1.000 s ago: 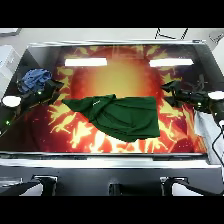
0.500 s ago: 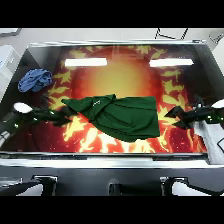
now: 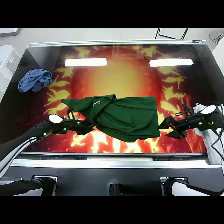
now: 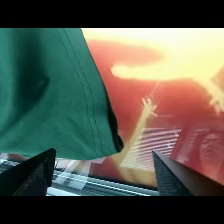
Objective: Fold the clothes and pants, and hang the long-sleeved shirts on hangers.
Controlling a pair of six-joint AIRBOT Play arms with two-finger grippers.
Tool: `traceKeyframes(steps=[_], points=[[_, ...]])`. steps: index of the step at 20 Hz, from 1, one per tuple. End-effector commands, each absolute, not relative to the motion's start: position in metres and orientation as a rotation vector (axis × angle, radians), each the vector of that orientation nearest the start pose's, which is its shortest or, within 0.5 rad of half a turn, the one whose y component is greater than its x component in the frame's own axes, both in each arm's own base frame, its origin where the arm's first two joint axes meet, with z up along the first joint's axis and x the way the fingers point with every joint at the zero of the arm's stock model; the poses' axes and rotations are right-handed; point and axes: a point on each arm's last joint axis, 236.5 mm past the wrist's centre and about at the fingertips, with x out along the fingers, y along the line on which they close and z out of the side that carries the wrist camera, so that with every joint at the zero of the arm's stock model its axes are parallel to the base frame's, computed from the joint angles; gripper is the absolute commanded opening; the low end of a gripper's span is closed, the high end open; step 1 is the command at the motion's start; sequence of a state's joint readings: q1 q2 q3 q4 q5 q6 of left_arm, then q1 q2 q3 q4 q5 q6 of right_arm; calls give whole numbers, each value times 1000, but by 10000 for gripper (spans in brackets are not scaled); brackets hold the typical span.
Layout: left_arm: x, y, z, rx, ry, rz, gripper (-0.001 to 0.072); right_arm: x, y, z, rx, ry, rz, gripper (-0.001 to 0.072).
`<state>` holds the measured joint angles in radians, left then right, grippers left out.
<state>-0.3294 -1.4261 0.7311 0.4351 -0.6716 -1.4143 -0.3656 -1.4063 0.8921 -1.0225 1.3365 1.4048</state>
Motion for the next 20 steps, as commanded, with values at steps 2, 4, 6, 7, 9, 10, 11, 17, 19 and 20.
traceKeyframes(steps=[2, 4, 6, 7, 9, 10, 11, 17, 19, 20], points=[[348, -263, -96, -895, 1246, -263, 462, 278, 22, -87, 778, 1659, 131, 709], [356, -264, -96, -906, 1206, -234, 293, 272, 24, -96, 795, 1663, 117, 709], [362, -261, -96, -938, 1182, -190, 171, 271, 33, -100, 849, 1649, 119, 708], [364, -260, -96, -938, 1174, -184, 30, 274, 39, -101, 884, 1632, 126, 708], [364, -260, -95, -940, 1171, -186, 27, 281, 42, -105, 931, 1585, 105, 707], [364, -260, -94, -939, 1172, -190, 26, 286, 44, -107, 959, 1561, 94, 705], [363, -262, -92, -938, 1173, -199, 26, 289, 46, -108, 987, 1542, 86, 691], [362, -267, -70, -917, 1147, -263, 26, 297, 80, -116, 904, 1532, 123, 549], [363, -268, -53, -924, 1116, -290, 25, 306, 90, -110, 849, 1517, 161, 35], [367, -268, -39, -916, 1083, -314, 24, 313, 91, -99, 832, 1505, 190, 38]])
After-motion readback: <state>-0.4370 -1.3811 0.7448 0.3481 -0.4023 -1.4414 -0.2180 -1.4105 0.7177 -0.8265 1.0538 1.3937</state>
